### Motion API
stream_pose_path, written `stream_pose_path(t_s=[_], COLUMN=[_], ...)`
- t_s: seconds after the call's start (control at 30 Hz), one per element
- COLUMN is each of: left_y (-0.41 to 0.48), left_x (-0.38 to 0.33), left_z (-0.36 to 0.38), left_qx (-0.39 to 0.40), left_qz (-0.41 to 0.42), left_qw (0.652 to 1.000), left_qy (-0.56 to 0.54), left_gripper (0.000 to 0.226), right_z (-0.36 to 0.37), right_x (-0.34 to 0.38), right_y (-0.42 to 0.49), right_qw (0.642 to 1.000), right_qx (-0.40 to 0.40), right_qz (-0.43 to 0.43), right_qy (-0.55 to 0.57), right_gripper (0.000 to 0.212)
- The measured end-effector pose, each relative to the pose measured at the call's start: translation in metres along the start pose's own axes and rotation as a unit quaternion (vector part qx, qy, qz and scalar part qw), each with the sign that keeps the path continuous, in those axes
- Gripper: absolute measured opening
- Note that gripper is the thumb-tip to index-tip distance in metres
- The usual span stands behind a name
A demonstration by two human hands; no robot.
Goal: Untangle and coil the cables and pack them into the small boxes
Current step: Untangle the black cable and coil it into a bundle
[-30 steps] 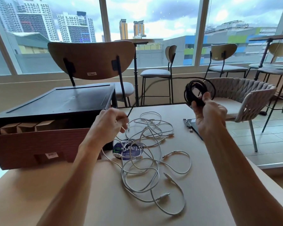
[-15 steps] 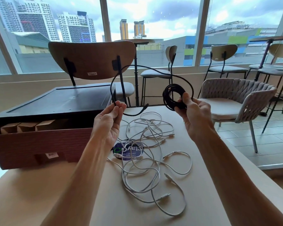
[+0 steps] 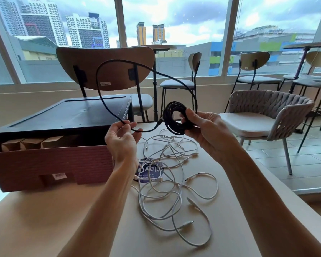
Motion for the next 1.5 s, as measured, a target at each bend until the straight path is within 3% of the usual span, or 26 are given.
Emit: stream_pose_path(t_s=[0.1, 0.23, 0.37, 0.47, 0.6, 0.7, 0.9, 1.0, 1.07, 1.23, 1.37, 1.5], left_y=[0.003, -0.008, -0.02, -0.022, -0.03, -0.044, -0.057, -0.059, -0.061, -0.061, -0.064, -0.064], left_x=[-0.002, -0.009, -0.018, -0.013, 0.007, 0.016, 0.014, 0.014, 0.016, 0.02, 0.016, 0.014], left_z=[-0.001, 0.017, 0.034, 0.04, 0.04, 0.045, 0.058, 0.057, 0.055, 0.054, 0.058, 0.057], left_qx=[0.008, 0.082, 0.166, 0.184, 0.16, 0.203, 0.29, 0.321, 0.323, 0.302, 0.353, 0.336], left_qz=[0.018, 0.026, 0.031, -0.037, -0.203, -0.269, -0.283, -0.285, -0.295, -0.308, -0.307, -0.313], left_qw=[1.0, 0.996, 0.985, 0.981, 0.957, 0.933, 0.912, 0.901, 0.896, 0.899, 0.881, 0.886], left_qy=[0.018, 0.031, 0.021, -0.041, -0.134, -0.129, -0.067, -0.059, -0.068, -0.075, -0.074, -0.071], left_gripper=[0.022, 0.019, 0.02, 0.02, 0.019, 0.031, 0.022, 0.031, 0.033, 0.011, 0.025, 0.033], right_z=[-0.002, -0.009, -0.01, -0.007, -0.004, -0.006, -0.005, 0.002, 0.007, 0.011, 0.006, 0.0], right_x=[-0.001, -0.004, -0.01, -0.014, -0.018, -0.016, -0.006, -0.005, -0.008, -0.01, -0.01, -0.009], right_y=[0.002, 0.007, 0.01, 0.01, 0.012, 0.012, 0.008, 0.007, 0.007, 0.007, 0.006, 0.008], right_qw=[0.999, 0.994, 0.993, 0.994, 0.995, 0.99, 0.948, 0.932, 0.931, 0.931, 0.935, 0.925], right_qx=[-0.018, -0.071, -0.066, -0.05, -0.041, -0.067, -0.119, -0.103, -0.085, -0.079, -0.104, -0.139], right_qz=[-0.01, -0.029, -0.015, -0.002, -0.001, -0.034, -0.127, -0.146, -0.144, -0.144, -0.144, -0.154], right_qy=[-0.029, -0.08, -0.093, -0.092, -0.092, -0.122, -0.265, -0.314, -0.325, -0.326, -0.308, -0.317], right_gripper=[0.032, 0.025, 0.023, 0.024, 0.025, 0.025, 0.019, 0.019, 0.02, 0.018, 0.016, 0.019])
Point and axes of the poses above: each hand's wrist, its own y-axis towards the middle knuckle, its own z-axis out of the palm, x = y × z, the point moved 7 cm from there along y, towards the middle knuckle, and after that the axes turned 13 degrees about z, right-handed, at the moved point
